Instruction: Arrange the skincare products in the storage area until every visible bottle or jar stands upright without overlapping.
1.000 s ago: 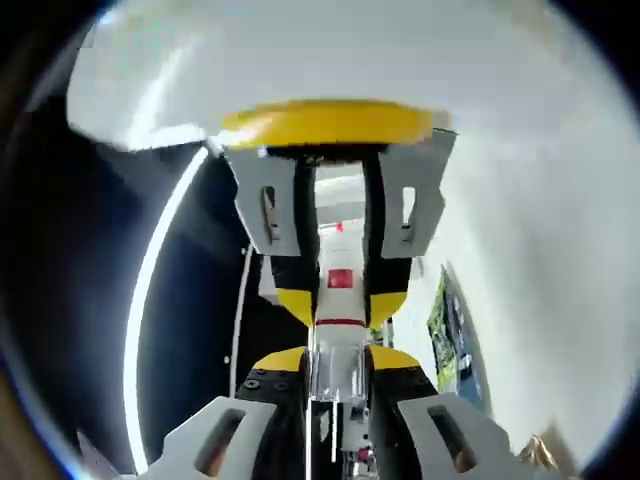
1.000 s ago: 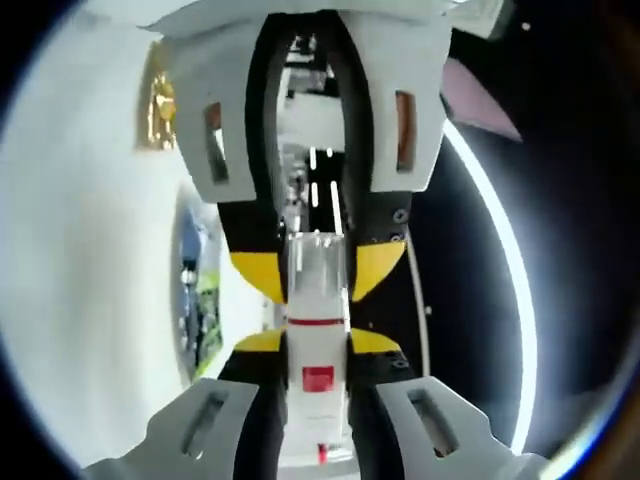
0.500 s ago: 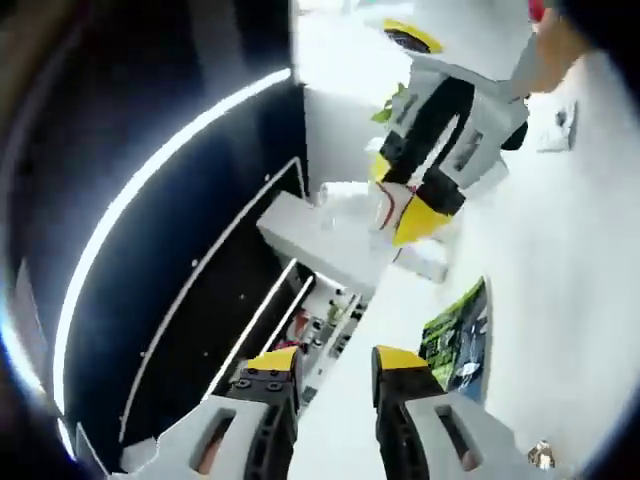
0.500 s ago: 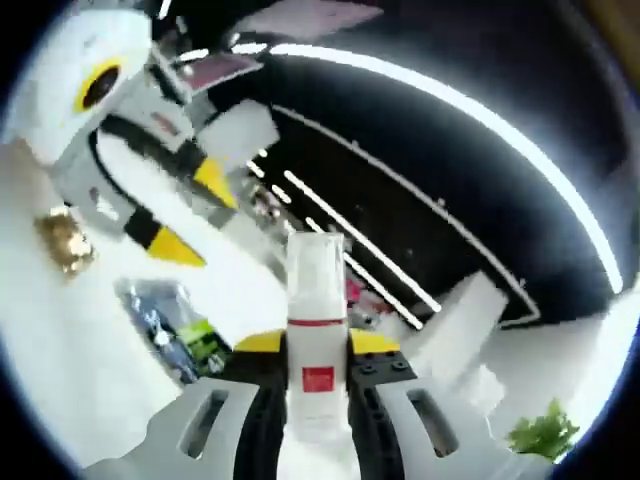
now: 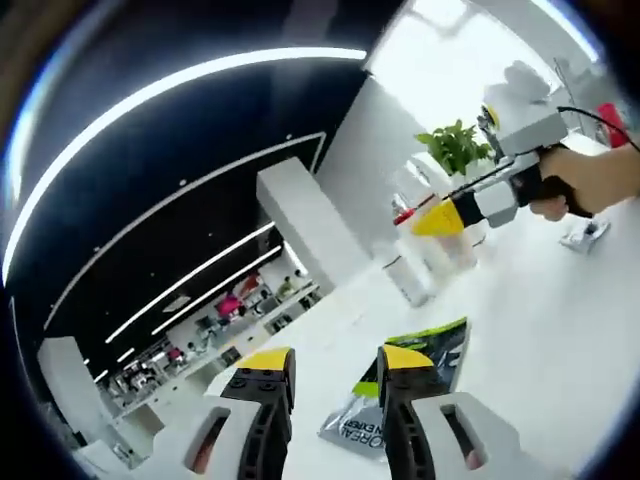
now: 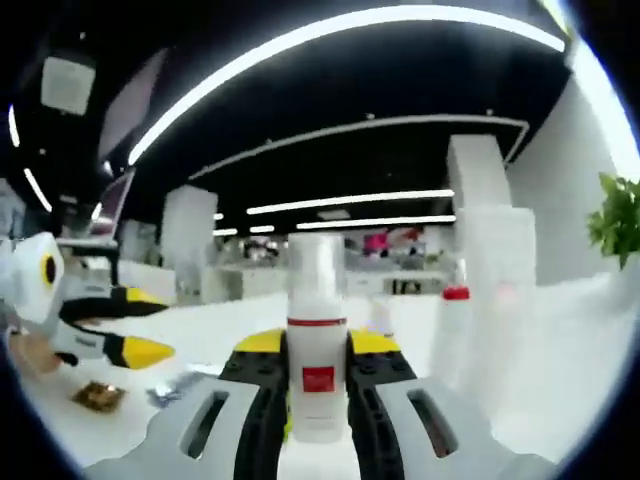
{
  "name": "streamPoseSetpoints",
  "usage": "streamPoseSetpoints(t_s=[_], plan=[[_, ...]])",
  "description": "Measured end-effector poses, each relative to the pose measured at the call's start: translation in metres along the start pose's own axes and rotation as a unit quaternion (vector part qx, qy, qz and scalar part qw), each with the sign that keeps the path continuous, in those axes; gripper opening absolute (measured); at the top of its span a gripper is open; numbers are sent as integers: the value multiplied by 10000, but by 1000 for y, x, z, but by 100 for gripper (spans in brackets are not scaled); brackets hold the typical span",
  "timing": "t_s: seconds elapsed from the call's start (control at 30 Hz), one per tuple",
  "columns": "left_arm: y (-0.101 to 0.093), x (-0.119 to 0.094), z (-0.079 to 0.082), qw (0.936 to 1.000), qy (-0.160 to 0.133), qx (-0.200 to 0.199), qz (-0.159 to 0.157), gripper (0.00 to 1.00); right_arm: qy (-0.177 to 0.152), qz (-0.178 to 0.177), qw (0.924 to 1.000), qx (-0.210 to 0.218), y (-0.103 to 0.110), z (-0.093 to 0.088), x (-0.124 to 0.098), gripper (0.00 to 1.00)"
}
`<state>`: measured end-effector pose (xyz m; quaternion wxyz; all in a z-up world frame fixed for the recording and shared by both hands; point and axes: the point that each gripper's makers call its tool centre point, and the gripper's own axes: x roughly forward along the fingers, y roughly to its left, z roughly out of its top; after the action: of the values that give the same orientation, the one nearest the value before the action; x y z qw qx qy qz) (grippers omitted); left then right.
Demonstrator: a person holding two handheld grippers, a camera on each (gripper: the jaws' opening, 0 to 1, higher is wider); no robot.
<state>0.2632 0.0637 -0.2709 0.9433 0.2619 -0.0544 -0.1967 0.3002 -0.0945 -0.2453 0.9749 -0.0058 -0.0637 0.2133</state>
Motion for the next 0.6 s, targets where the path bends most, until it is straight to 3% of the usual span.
streamPoseSetpoints(t_s=[0.07,0.27,0.43,0.6], plan=[[-3,-2,1,10000,-10,14,-14,33,172,-98,9998,39,-7,-8,3,19],[-11,-3,2,9999,12,67,-79,33,263,-94,9996,-63,-11,-25,10,19],[-13,-6,2,9999,6,32,-97,33,332,-135,9994,20,-22,-30,17,19],[-14,-8,-3,9997,113,-161,-120,34,338,-95,9993,-117,-18,-36,20,19]])
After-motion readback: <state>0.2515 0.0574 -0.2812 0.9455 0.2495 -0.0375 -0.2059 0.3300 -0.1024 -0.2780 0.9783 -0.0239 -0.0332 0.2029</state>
